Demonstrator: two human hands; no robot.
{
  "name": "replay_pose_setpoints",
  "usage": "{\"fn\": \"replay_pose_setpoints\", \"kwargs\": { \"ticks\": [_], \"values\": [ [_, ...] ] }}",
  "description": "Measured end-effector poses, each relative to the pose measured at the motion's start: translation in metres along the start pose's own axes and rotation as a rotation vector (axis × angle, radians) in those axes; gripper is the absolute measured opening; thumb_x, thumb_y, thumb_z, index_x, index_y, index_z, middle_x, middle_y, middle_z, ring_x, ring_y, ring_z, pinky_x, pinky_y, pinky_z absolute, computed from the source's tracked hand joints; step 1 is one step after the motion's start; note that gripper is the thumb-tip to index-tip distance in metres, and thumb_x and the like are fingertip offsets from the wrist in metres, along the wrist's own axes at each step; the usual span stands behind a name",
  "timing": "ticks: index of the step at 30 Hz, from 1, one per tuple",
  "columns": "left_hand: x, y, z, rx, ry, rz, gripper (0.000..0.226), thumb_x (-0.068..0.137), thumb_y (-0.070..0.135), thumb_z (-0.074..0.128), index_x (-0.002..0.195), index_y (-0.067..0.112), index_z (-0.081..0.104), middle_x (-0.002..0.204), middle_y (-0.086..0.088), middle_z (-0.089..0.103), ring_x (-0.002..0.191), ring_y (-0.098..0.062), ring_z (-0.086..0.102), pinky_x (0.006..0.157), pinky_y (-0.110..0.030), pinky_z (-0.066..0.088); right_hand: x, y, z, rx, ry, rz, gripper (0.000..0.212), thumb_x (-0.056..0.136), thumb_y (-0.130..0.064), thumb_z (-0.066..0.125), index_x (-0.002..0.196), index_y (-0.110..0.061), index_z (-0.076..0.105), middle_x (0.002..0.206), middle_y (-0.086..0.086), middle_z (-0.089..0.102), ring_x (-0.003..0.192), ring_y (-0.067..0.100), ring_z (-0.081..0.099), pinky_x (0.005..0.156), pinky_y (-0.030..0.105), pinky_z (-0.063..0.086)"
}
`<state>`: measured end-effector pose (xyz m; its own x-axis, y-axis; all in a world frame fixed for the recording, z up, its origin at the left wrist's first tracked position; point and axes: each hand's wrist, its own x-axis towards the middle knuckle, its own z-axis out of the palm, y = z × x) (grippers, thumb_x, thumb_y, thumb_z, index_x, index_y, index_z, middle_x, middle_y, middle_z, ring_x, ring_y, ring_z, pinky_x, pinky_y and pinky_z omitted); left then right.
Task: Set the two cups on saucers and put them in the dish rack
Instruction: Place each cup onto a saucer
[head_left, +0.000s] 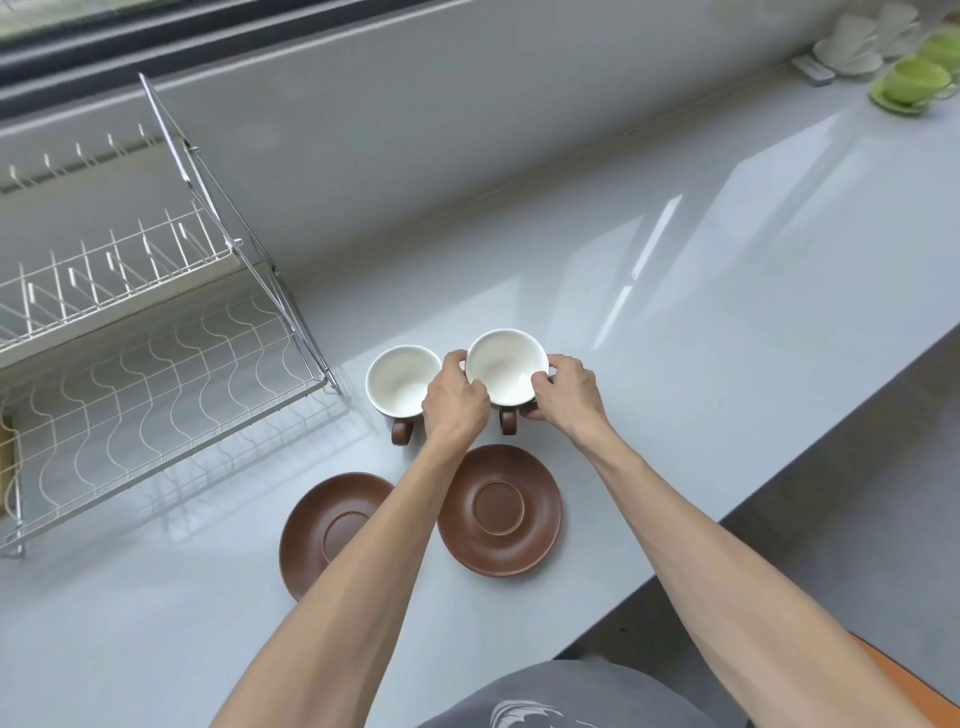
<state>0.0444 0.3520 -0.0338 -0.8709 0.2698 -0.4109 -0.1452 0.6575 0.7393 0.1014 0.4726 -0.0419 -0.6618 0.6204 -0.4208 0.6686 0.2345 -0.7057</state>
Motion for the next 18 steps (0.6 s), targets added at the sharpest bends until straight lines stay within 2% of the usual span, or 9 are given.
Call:
{"fn": "replay_pose_setpoints", "kwargs": {
  "ticks": [2, 6, 8, 10, 14, 18],
  "values": [
    [-0.005, -0.002, -0.004, -0.036, 0.011, 0.010, 0.044, 0.093, 0.014, 0.048, 0.137, 0.017, 0.050, 0.127, -0.011, 0.066, 0.108, -0.040, 0.067, 0.099, -0.049, 0.052, -0.008, 0.000, -0.005, -0.005, 0.000, -0.012, 0.034, 0.092, -0.006, 0.042, 0.117, 0.006, 0.063, 0.100, 0.025, 0.073, 0.079, 0.041, 0.077, 0.078, 0.049, 0.062],
    [-0.018, -0.011, -0.012, -0.095, -0.002, 0.008, 0.044, 0.089, 0.015, 0.050, 0.133, 0.019, 0.054, 0.109, -0.010, 0.072, 0.097, -0.035, 0.073, 0.095, -0.048, 0.056, -0.030, 0.005, -0.009, -0.034, -0.009, -0.035, 0.032, 0.092, -0.007, 0.042, 0.111, 0.004, 0.064, 0.095, 0.022, 0.075, 0.072, 0.036, 0.078, 0.063, 0.032, 0.061],
    [-0.028, -0.018, -0.016, -0.091, -0.012, 0.006, 0.045, 0.088, 0.016, 0.049, 0.132, 0.021, 0.056, 0.100, -0.009, 0.074, 0.092, -0.033, 0.075, 0.093, -0.047, 0.057, -0.041, 0.010, -0.008, -0.039, -0.015, -0.040, 0.032, 0.092, -0.009, 0.042, 0.112, 0.004, 0.064, 0.097, 0.024, 0.074, 0.075, 0.038, 0.078, 0.071, 0.039, 0.063],
    [-0.039, -0.026, -0.018, -0.095, -0.032, 0.006, 0.047, 0.087, 0.016, 0.050, 0.133, 0.021, 0.056, 0.103, -0.011, 0.074, 0.096, -0.035, 0.073, 0.094, -0.049, 0.057, -0.052, 0.016, -0.005, -0.044, -0.021, -0.045, 0.033, 0.093, -0.010, 0.042, 0.113, 0.004, 0.064, 0.098, 0.025, 0.072, 0.075, 0.038, 0.078, 0.075, 0.046, 0.063],
    [-0.059, -0.044, -0.020, -0.055, -0.051, 0.004, 0.046, 0.087, 0.020, 0.052, 0.133, 0.022, 0.054, 0.112, -0.010, 0.070, 0.100, -0.037, 0.071, 0.097, -0.050, 0.055, -0.075, 0.030, 0.001, -0.045, -0.028, -0.054, 0.034, 0.091, -0.010, 0.043, 0.115, -0.002, 0.066, 0.093, 0.020, 0.075, 0.069, 0.034, 0.078, 0.076, 0.045, 0.064],
    [-0.077, -0.060, -0.017, 0.000, -0.078, 0.014, 0.045, 0.089, 0.021, 0.052, 0.133, 0.024, 0.055, 0.110, -0.005, 0.073, 0.096, -0.034, 0.073, 0.099, -0.046, 0.053, -0.096, 0.044, 0.009, -0.037, -0.020, -0.035, 0.035, 0.090, -0.010, 0.043, 0.116, -0.005, 0.067, 0.093, 0.019, 0.076, 0.069, 0.034, 0.078, 0.079, 0.045, 0.062]
  ]
}}
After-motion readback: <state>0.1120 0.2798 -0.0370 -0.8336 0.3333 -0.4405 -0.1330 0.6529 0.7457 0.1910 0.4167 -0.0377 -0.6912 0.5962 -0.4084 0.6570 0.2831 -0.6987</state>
